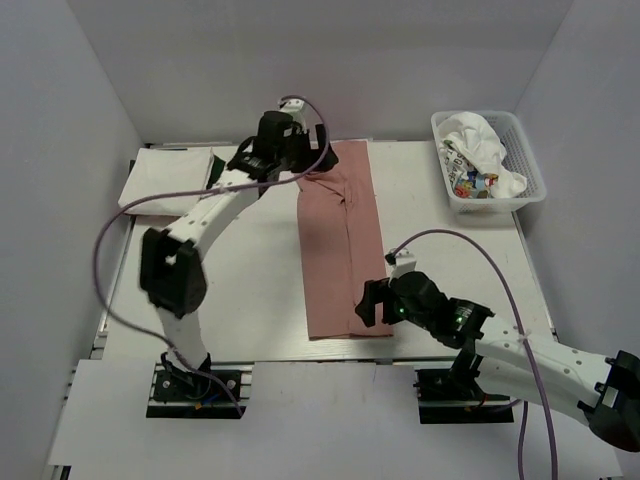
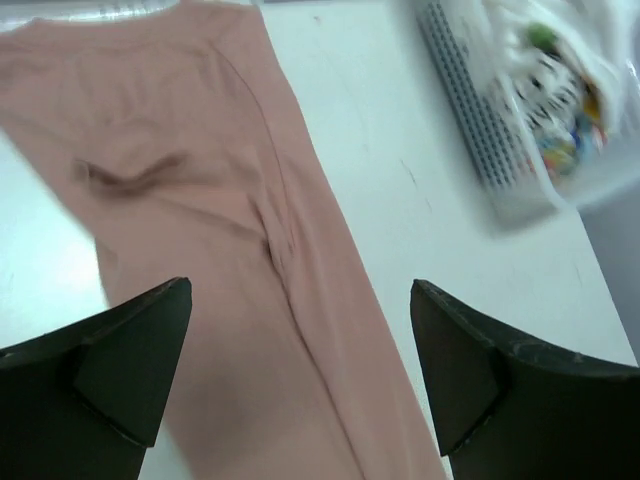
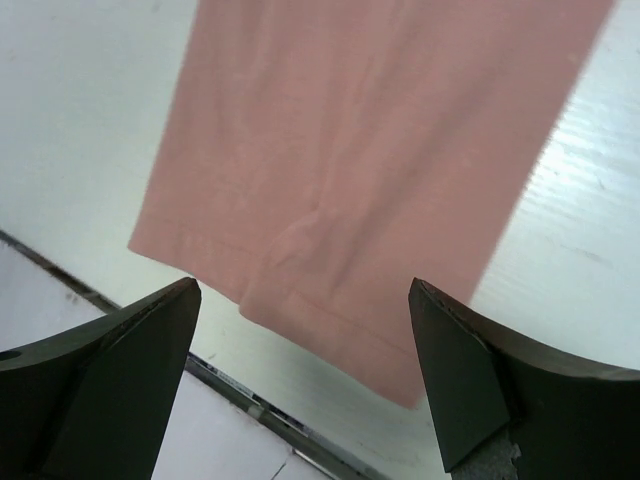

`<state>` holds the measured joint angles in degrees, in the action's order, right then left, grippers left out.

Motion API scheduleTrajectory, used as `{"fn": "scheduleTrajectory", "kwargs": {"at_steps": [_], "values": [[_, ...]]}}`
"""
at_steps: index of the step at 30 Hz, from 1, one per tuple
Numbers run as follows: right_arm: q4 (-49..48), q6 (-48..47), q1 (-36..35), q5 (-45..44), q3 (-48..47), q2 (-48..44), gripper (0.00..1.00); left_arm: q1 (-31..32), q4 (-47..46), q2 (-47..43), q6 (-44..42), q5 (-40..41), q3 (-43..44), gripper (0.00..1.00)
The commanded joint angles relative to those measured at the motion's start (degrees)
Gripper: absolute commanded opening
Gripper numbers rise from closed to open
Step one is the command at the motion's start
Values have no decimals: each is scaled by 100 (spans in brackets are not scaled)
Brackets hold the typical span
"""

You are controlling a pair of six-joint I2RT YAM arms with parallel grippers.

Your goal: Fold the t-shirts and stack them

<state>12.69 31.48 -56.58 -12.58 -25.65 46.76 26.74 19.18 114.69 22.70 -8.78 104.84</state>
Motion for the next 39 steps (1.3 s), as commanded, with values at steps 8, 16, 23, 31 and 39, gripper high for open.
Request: {"fn": "scheduleTrajectory", "kwargs": {"at_steps": [8,16,23,31,39], "values": [[2097,1210,41,-404,-204,-204,90,1139,752,-3374,1470,-98,-4997,100],[2071,1518,50,-121,78,-106,90,2352,957,-3736,2695,-379,-6537,100],[1913,1712,59,-263,253,139,81,2872,666,-2892,2810,-379,-6467,73],[1061,1642,85,9,499,518,57,2924,964,-2689,2810,543,-6222,22],[849,1432,59,36,394,869,5,2872,1113,-2557,2758,789,-6001,0]]}}
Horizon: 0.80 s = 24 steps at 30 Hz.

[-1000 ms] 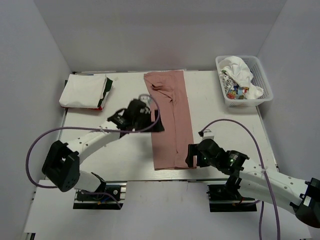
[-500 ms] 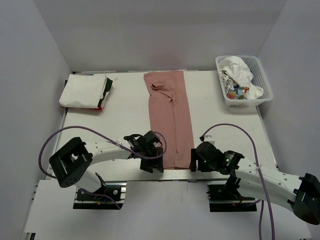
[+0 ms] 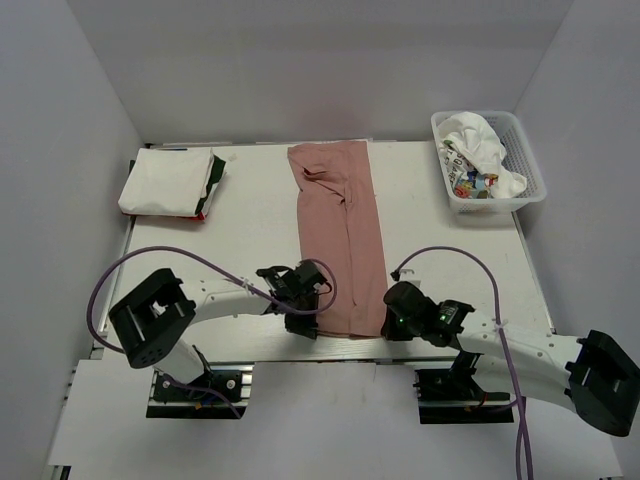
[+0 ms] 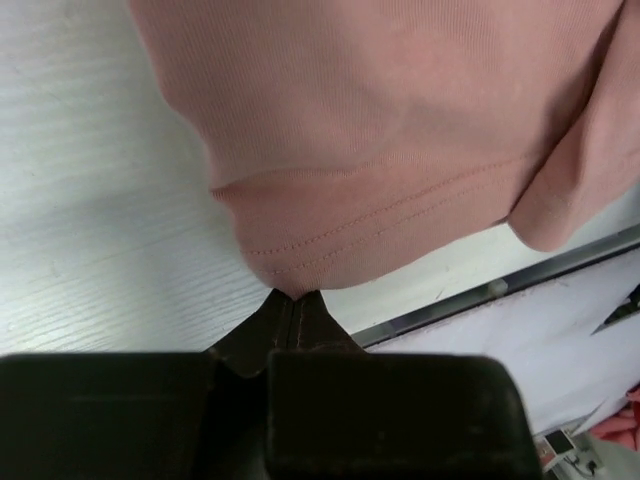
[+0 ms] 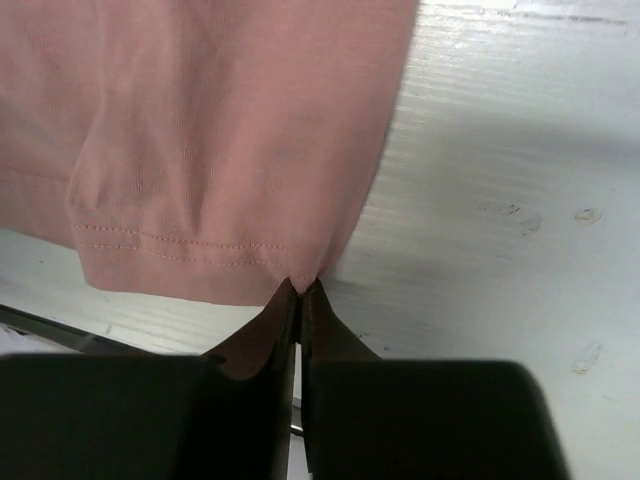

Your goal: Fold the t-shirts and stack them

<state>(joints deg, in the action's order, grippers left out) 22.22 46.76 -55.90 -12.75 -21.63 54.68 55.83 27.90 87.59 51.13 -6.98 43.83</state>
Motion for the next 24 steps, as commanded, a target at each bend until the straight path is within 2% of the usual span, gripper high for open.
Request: {"fn": "scheduleTrajectory", "kwargs": {"at_steps": [1,7,11,16,21,24], "values": [[-43,-123,0,71,-69,96,0,-37,242,153,-86,610,177,0],[327,-334,17,-701,-772,17,0,-90,180,-453,-147,750,292,0],[100,-352,123,-1526,-1246,279,0,-143,119,-620,-446,1515,722,0],[-260,-386,606,-2187,-2028,1062,0,-485,347,-7,-824,2207,1844,0],[-560,-975,1185,-2267,-2916,2017,0,-1082,1076,636,-824,2728,2849,0],[-709,-1264,1520,-2091,-3487,2520,0,-1487,999,785,-824,2729,3218,0]]}}
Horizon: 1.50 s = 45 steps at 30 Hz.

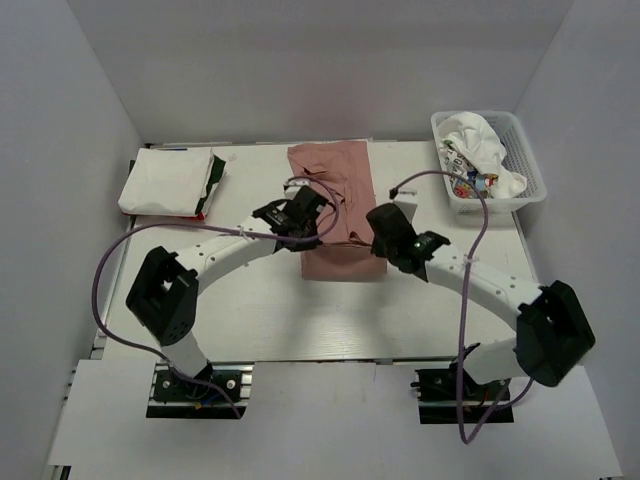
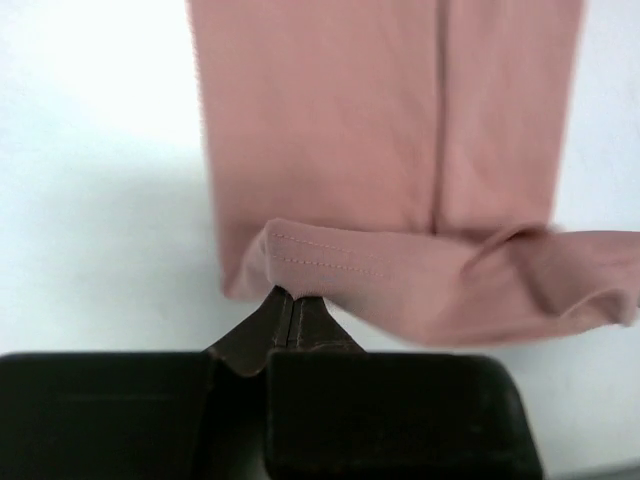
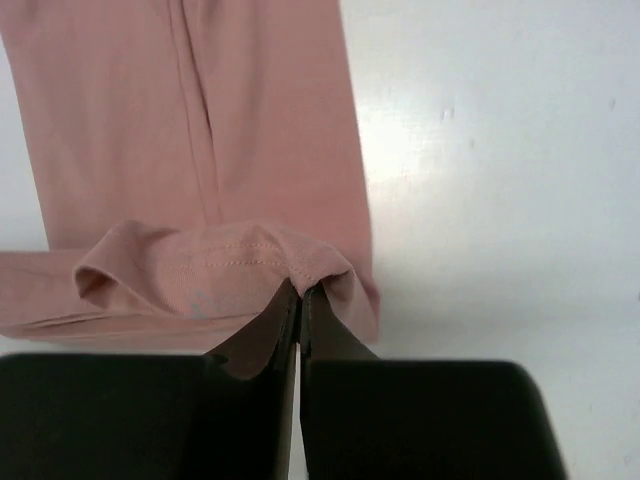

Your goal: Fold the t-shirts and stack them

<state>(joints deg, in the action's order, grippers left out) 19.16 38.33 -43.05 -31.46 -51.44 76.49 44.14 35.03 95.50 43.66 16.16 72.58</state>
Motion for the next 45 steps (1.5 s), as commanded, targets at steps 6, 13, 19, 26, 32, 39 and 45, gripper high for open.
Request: {"fn": "scheduleTrajectory", "kwargs": {"at_steps": [6,13,19,26,32,39,45], "values": [[-580,-897,692,175,-1437,1157,0,-792,329,1011,-578,89,1337,0],[-527,-1222,1070,676,-2422,2361,0,-1232,207,1752,-947,-157,2155,0],[-563,-1389,1316,1140,-3046,3082,0,-1504,154,2270,-1131,-508,2551,0],[-282,-1389,1676,1292,-4335,4154,73,-1926,441,3174,-1299,-667,4182,58],[-349,-1662,1703,1904,-3417,3524,90,-1927,499,2511,-1184,-685,3611,99],[-1081,-1224,1738,2812,-1159,1950,90,-1856,-584,639,-982,-1615,180,99],[-1397,-977,1782,2874,-104,1483,90,-1725,-1208,372,-929,-2311,-788,99]]}}
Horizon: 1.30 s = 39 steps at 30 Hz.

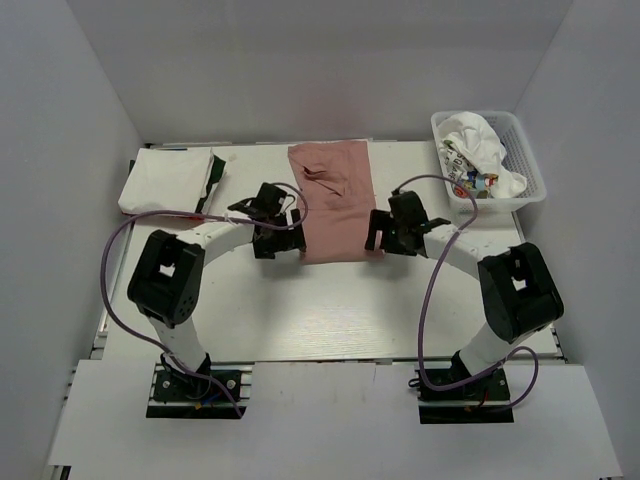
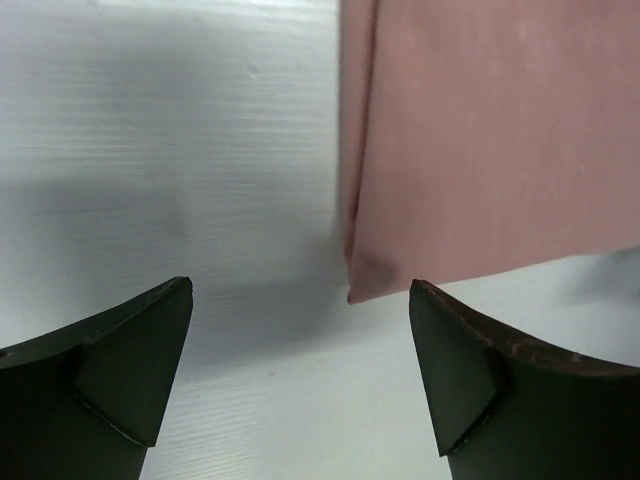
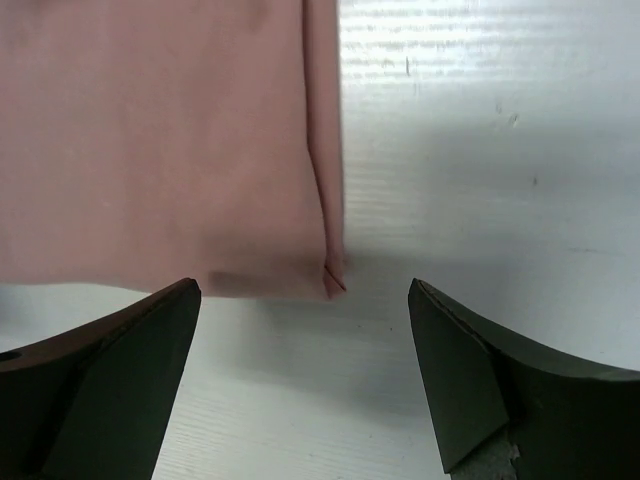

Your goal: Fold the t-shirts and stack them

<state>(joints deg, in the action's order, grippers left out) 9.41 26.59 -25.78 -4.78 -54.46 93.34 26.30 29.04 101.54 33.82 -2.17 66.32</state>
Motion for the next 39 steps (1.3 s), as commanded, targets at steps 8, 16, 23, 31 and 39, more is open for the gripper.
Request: {"fn": "scheduleTrajectory", "kwargs": {"at_steps": [8,16,23,31,39], "values": [[-704,373,117,759,383,70,76,217,-636,358,1,-688,-58,57],[-581,514,117,769,497,290,50,323,-689,622,1,-749,-58,25],[-396,506,108,504,620,264,18,323,-688,683,54,-749,-58,0],[199,189,-137,847,1137,-875,0,621,-382,-632,1,-783,-620,0],[1132,127,-463,1163,1368,-2609,0,1070,-276,-2058,107,-1092,-1174,0]]}}
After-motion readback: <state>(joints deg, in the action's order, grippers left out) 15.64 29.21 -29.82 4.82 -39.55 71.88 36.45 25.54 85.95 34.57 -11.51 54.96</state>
